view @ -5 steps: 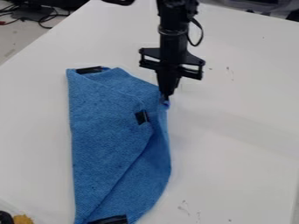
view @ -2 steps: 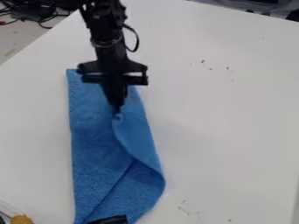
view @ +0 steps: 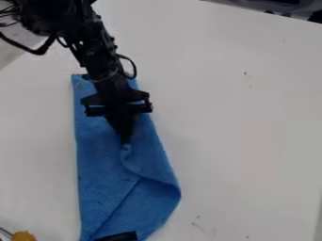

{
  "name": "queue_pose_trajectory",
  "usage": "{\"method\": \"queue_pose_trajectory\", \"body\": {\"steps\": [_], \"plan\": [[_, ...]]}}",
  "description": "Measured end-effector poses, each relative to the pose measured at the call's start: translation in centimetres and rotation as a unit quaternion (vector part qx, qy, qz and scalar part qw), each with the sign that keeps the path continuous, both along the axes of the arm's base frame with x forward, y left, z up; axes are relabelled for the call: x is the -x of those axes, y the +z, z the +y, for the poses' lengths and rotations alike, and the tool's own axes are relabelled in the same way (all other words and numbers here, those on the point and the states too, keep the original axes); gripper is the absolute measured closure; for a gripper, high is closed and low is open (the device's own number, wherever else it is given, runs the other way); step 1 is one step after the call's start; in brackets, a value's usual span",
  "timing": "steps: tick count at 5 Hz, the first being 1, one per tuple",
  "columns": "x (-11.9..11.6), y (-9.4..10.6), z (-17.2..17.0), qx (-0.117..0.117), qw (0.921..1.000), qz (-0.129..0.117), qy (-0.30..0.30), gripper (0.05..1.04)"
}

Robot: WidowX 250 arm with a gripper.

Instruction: Fold the cloth from top right to bottom left

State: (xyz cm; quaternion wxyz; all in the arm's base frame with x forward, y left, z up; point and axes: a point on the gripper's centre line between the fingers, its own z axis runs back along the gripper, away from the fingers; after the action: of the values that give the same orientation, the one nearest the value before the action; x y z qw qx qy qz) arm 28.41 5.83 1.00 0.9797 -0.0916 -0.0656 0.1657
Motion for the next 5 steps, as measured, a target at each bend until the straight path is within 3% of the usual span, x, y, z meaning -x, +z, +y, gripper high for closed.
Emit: {"method": "queue_pose_trajectory", "body": {"steps": [1,2,4,5], "plan": [[0.4,-0.2,0.4,-0.003,1.0000,0.001,0.000,1.007],[1.2,-0.1,1.1,-0.020,0.9996,0.020,-0.010,0.869],[2.5,2.5,2.5,-0.071,0.9965,0.045,-0.001,0.293],[3.0,3.5,3.4,-0.094,0.9947,0.042,-0.004,0.086]]}}
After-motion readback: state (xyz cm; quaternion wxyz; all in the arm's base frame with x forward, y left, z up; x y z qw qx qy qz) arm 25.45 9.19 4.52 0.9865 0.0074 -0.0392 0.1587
